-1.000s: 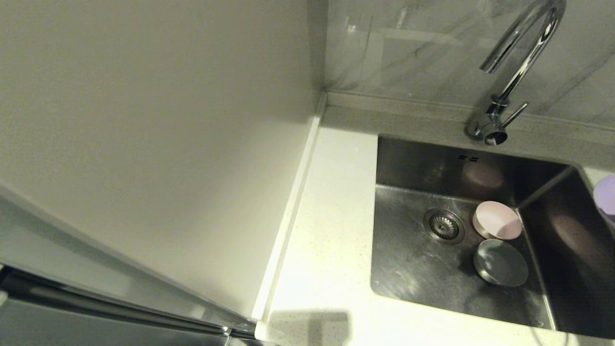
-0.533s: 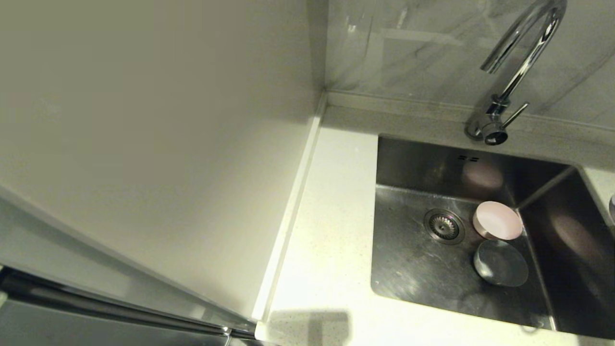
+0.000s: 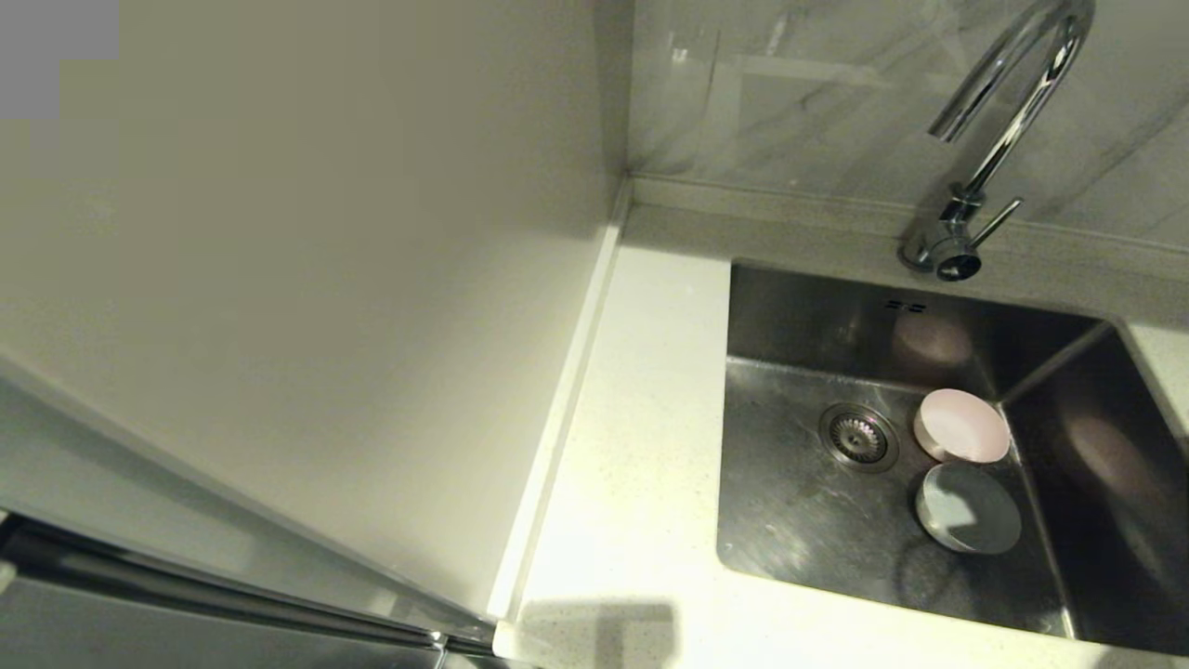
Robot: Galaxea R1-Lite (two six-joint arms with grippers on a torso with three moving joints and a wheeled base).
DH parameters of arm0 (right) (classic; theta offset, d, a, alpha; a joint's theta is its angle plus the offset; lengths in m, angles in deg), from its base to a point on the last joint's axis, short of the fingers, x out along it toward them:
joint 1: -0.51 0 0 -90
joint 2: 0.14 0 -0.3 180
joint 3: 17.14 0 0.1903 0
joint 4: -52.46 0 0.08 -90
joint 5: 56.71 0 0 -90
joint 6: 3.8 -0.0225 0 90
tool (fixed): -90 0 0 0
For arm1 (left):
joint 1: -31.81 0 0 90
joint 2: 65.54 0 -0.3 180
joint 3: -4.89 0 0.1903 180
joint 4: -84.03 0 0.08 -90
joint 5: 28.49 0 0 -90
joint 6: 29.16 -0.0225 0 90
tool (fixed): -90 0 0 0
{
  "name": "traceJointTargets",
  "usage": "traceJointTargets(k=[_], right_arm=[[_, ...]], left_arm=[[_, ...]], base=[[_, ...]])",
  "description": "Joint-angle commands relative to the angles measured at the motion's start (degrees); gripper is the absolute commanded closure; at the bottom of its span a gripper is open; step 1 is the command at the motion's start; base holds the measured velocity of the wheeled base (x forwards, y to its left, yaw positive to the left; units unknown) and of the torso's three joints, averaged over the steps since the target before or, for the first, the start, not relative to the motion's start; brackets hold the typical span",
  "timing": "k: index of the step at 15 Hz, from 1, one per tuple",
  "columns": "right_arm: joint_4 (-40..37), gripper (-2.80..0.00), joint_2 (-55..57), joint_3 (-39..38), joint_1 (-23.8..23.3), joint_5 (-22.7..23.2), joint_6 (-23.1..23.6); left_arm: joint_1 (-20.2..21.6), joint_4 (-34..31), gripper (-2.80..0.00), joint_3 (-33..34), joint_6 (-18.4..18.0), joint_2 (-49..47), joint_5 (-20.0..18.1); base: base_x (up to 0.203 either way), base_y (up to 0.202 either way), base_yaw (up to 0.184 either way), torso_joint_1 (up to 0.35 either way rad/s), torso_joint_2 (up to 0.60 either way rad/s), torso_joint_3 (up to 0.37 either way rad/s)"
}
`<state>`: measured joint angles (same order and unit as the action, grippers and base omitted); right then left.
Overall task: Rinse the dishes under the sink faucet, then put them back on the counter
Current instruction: Put a plate back to the table from the sink
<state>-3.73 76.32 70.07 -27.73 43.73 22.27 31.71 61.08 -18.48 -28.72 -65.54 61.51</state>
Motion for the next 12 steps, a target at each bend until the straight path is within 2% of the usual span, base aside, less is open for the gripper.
traceJointTargets(k=[1,3,6,9,12], right_arm=[[1.0,0.00,8.8,3.2,1.2,0.1,-0.1],[3.3,0.00,13.9,6.6,3.0,0.0,-0.8],[9.3,0.00,21.2,12.6,4.7,-2.0,-5.6],[13.4,0.00,25.2,17.0,3.9,-4.0,-9.8],[17.1,0.00,26.8,18.3,1.7,-6.3,-12.0]], left_arm=[[0.0,0.0,0.00,0.2,0.0,0.0,0.0],[0.0,0.0,0.00,0.2,0.0,0.0,0.0],[0.0,0.0,0.00,0.2,0.0,0.0,0.0],[0.0,0.0,0.00,0.2,0.0,0.0,0.0],[0.0,0.0,0.00,0.2,0.0,0.0,0.0]], base=[[0.000,0.000,0.000,0.000,0.00,0.000],[0.000,0.000,0.000,0.000,0.00,0.000],[0.000,0.000,0.000,0.000,0.00,0.000],[0.000,0.000,0.000,0.000,0.00,0.000],[0.000,0.000,0.000,0.000,0.00,0.000]])
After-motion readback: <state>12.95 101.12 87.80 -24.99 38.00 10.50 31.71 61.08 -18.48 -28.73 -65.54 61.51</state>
